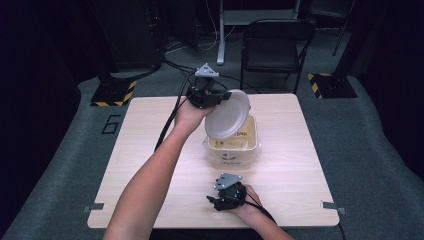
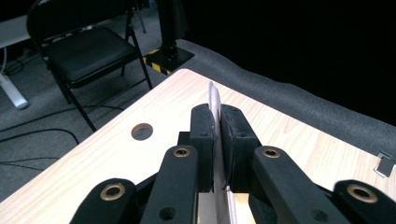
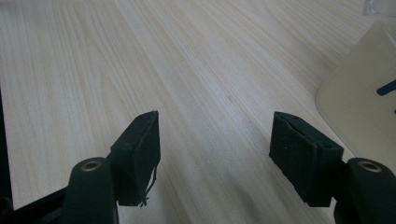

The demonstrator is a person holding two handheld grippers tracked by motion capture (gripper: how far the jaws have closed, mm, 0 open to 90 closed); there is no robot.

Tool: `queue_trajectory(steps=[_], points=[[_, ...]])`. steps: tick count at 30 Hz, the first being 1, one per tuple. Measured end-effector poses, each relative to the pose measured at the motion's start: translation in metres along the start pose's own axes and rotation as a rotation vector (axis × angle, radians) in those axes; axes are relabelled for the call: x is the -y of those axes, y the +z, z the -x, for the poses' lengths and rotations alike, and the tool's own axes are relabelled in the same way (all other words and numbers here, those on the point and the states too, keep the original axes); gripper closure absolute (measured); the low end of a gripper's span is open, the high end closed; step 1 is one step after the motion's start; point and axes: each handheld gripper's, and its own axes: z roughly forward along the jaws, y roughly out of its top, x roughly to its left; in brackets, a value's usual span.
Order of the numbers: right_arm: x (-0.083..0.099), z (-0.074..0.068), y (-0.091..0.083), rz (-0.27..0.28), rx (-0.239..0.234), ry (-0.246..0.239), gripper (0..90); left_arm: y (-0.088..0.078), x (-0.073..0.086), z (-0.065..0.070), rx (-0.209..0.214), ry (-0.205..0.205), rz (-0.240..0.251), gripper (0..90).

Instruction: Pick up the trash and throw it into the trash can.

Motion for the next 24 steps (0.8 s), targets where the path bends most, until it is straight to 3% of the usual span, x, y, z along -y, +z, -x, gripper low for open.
queue_trajectory(steps=[11, 24], points=[[0.001, 0.000, -0.001, 0.000, 0.000, -0.003, 32.5, 0.024, 0.015, 0.004, 0.015, -0.002, -0.010, 83.9], [0.001, -0.001, 0.000, -0.005, 0.001, -0.005, 32.5, 0.035, 0.038, 0.001, 0.024, -0.006, -0.020, 83.9]])
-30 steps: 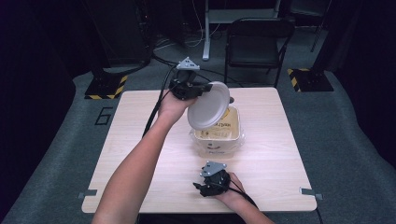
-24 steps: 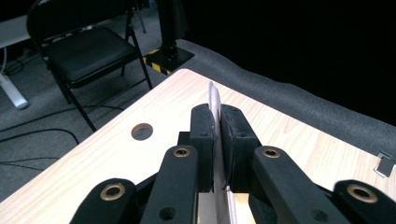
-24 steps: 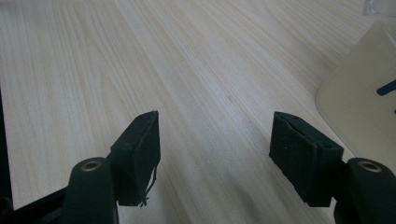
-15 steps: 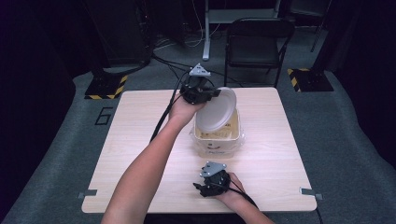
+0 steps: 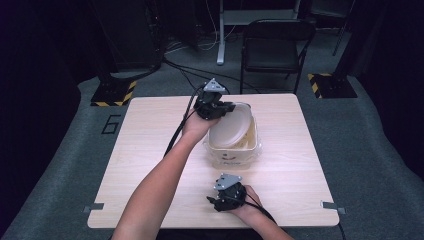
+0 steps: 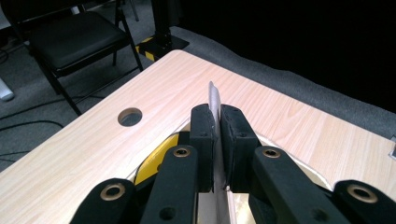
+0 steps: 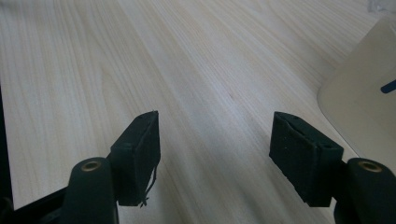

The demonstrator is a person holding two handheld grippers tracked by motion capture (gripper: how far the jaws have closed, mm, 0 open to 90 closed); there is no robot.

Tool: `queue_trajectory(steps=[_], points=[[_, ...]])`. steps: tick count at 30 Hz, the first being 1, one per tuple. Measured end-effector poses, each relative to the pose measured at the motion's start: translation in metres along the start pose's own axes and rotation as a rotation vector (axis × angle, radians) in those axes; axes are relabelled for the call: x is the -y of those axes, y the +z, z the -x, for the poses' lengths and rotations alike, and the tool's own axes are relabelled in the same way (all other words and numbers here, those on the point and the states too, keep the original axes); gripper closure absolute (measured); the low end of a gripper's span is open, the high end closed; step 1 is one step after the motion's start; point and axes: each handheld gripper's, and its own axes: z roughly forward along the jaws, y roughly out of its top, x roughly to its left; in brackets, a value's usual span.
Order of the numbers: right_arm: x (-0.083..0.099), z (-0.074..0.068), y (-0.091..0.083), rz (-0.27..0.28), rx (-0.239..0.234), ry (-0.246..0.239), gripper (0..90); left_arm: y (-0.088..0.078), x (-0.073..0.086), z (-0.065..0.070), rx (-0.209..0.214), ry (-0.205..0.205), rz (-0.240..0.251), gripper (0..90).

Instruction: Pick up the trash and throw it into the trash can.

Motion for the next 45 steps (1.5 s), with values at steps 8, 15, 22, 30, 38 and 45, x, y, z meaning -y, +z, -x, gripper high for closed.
queue_trajectory(steps=[8, 15, 22, 30, 38, 45], points=[[0.000, 0.000, 0.000, -0.004, -0.006, -0.004, 32.5, 0.011, 0.014, 0.003, 0.013, 0.005, -0.017, 83.7], [0.000, -0.001, 0.001, -0.007, -0.005, -0.001, 32.5, 0.017, 0.026, 0.003, 0.024, -0.008, -0.044, 83.6], [0.001, 0.000, 0.002, -0.009, -0.003, -0.009, 32.5, 0.014, 0.036, -0.001, 0.016, -0.029, -0.046, 78.4], [0.001, -0.001, 0.003, -0.015, -0.003, -0.014, 32.5, -0.007, 0.036, -0.006, -0.007, -0.028, -0.014, 66.4], [0.001, -0.001, 0.004, -0.017, -0.005, -0.004, 32.5, -0.042, 0.044, -0.021, -0.056, -0.051, 0.013, 54.5], [0.000, -0.001, 0.006, -0.023, -0.003, -0.011, 32.5, -0.062, 0.059, -0.034, -0.087, -0.081, 0.013, 51.8]])
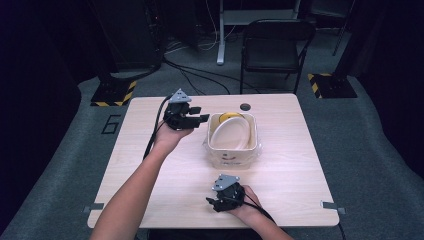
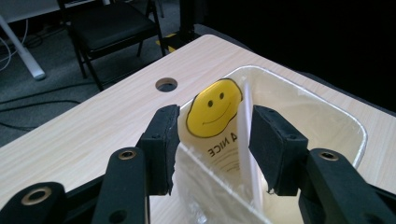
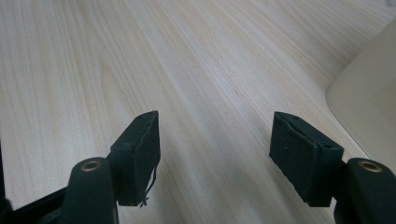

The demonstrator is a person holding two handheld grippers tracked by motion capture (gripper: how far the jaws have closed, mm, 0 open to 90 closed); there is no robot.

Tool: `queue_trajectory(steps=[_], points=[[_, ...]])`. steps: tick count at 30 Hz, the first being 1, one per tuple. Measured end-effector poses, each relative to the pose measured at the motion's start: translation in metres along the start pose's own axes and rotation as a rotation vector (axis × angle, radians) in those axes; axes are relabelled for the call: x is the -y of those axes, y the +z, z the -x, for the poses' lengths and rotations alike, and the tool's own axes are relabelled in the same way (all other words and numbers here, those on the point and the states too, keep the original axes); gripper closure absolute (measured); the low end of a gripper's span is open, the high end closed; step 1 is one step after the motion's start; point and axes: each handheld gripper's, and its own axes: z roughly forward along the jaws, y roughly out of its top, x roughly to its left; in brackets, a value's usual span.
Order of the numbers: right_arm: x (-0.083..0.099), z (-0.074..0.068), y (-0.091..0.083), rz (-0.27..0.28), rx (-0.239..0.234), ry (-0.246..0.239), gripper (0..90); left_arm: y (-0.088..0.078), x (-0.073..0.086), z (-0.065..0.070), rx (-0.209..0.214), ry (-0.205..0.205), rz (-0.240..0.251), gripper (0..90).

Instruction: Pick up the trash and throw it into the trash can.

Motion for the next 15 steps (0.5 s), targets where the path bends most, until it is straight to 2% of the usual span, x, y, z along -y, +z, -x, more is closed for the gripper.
queue_trajectory(steps=[3, 9, 15], points=[[0.000, 0.000, 0.000, -0.001, -0.003, 0.003, 32.5, -0.006, 0.007, -0.006, -0.013, 0.002, -0.006, 51.5], [0.000, 0.001, 0.001, -0.001, -0.001, -0.007, 32.4, -0.015, 0.024, -0.015, -0.032, -0.024, -0.010, 51.4], [0.000, 0.001, 0.002, -0.003, 0.001, -0.010, 32.5, -0.023, 0.042, -0.019, -0.037, -0.038, -0.015, 51.8]])
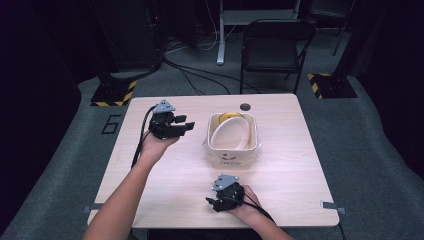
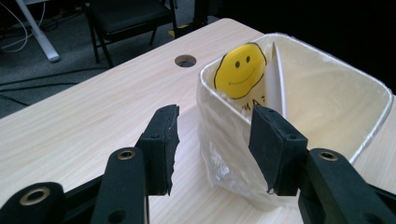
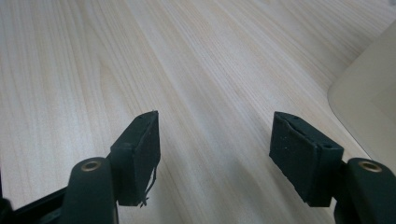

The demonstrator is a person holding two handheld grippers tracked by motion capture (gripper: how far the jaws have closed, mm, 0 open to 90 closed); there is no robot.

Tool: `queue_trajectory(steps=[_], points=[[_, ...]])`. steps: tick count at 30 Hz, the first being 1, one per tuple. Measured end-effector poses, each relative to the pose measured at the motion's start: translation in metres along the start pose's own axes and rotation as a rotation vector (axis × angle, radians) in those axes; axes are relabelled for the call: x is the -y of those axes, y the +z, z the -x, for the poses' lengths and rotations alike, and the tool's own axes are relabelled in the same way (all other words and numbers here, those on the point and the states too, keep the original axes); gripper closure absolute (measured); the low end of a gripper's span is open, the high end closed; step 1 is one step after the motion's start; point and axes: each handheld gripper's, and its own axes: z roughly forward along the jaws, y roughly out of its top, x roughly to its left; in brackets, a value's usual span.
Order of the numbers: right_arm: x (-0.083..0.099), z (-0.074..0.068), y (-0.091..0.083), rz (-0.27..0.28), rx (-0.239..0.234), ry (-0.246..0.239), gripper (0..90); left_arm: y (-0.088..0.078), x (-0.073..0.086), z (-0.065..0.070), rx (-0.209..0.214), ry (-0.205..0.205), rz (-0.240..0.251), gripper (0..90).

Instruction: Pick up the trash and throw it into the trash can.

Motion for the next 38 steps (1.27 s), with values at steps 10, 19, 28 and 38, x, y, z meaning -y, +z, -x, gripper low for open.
queue_trajectory(steps=[10, 19, 28, 38], points=[[0.000, 0.000, 0.001, -0.002, 0.000, 0.010, 32.4, -0.013, 0.036, -0.010, -0.023, -0.017, -0.020, 50.8], [0.001, 0.001, 0.002, -0.005, 0.000, 0.005, 32.4, -0.020, 0.074, -0.017, -0.028, -0.064, -0.043, 50.9], [0.001, 0.003, 0.001, -0.006, 0.003, 0.021, 32.4, -0.024, 0.109, -0.022, -0.047, -0.127, -0.024, 50.3], [0.001, 0.003, 0.002, -0.006, 0.004, 0.014, 32.4, -0.023, 0.134, -0.027, -0.083, -0.156, -0.046, 49.5]])
